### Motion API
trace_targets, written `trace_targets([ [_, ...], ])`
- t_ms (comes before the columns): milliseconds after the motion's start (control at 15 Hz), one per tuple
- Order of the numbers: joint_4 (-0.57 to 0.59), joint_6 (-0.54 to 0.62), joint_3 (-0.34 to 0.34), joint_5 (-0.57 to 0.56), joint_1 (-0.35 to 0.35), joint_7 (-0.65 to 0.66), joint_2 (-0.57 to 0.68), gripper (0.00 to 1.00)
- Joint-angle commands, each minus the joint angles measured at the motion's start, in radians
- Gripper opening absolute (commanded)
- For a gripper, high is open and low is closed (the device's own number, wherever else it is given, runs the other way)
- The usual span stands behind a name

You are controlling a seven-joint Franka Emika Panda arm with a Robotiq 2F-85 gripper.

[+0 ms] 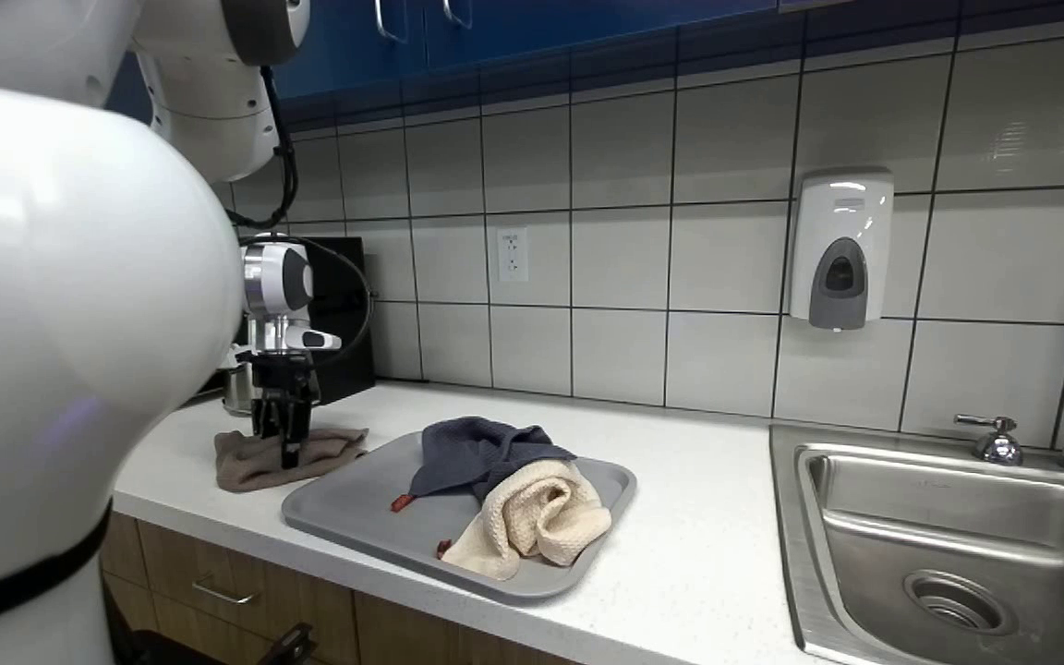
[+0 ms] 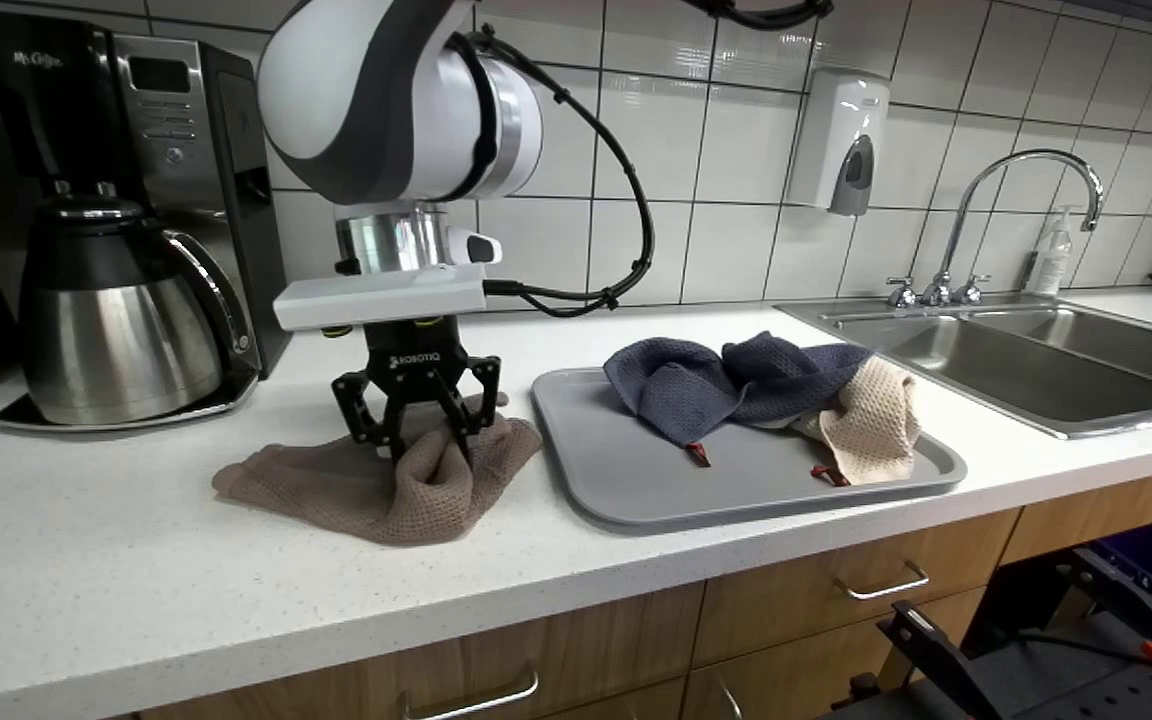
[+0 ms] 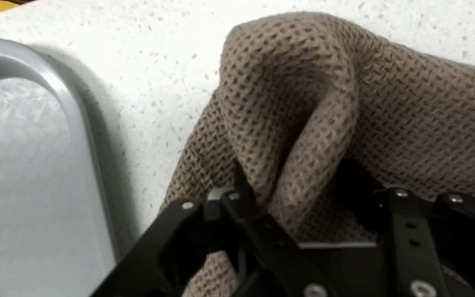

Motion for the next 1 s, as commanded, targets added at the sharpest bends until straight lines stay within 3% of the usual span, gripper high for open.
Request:
trace_targets([
  [0, -0.003, -0.008, 0.005, 0.005, 0.004, 0.018, -0.021, 0.27],
  [267, 0.0, -0.002, 0.003, -0.004, 0.009, 0.019, -0.036, 0.0],
  [933, -0.01, 0.018, 0.0, -0.041, 0.039, 0.022, -0.116, 0.02],
])
